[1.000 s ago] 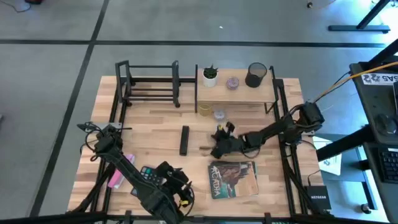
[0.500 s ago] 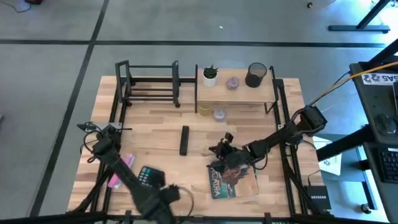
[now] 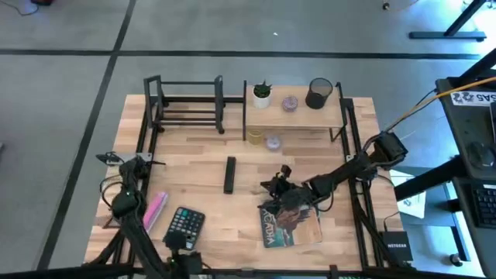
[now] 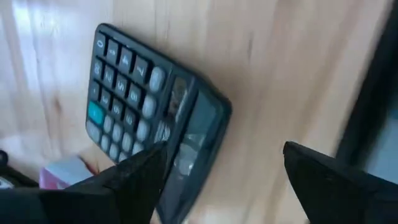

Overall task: Stock shelves
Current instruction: Put the calculator under the rack

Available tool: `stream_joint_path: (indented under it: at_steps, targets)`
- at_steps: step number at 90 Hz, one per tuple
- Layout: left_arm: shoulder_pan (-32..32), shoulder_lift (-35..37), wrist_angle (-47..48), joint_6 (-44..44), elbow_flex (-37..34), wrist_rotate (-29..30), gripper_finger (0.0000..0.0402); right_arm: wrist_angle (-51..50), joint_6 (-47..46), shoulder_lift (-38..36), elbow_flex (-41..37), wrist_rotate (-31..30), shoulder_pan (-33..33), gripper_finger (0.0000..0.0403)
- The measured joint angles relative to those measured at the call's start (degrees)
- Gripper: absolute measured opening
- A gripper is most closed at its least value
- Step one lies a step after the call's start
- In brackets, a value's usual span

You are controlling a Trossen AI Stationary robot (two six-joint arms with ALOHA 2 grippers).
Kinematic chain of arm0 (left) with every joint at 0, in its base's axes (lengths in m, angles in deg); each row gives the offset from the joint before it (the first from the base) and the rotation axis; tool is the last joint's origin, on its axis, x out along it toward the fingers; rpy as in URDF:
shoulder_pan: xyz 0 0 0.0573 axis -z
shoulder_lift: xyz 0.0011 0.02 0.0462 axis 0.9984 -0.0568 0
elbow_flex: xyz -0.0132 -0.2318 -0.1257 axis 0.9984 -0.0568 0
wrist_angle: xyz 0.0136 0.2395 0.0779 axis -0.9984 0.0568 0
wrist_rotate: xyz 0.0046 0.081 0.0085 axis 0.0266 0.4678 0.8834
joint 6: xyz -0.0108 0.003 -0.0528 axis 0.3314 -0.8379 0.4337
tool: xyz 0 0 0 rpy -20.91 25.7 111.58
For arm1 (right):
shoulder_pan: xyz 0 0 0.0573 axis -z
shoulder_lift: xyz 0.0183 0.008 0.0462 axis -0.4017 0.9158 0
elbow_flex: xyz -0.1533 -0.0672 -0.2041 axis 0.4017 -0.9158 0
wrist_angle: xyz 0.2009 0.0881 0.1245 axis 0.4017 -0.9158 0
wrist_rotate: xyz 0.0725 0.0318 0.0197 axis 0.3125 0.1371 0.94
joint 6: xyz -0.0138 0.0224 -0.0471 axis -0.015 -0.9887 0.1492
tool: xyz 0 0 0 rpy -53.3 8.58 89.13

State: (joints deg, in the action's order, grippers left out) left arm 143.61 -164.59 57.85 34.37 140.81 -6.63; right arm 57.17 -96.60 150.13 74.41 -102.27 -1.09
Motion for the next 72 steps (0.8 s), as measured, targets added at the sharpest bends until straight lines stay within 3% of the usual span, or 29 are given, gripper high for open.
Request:
stream_joint_path:
  at_steps: [25,42,59,72]
  targets:
    - [-2.17,-1.23,-0.04,1.98,0.62,-0.57,0.0301,-0.04,-0.01,0.0,0.0,2.8,-0.02,0.0001]
    - [1.07,0.39,-0.01,-0.05,1.36,0.24,0.0301,0.04,-0.03,0.0,0.0,3.1,-0.02,0.0001]
    - [4.96,0.29,0.06,-5.67,-2.53,-0.19,0.0301,1.07,-0.03,0.02,0.0,2.75,-0.02,0.0001]
    - [5.81,0.28,-0.01,-4.22,-4.57,0.72,0.0301,1.05,-0.03,0.02,0.0,2.71,-0.02,0.0001]
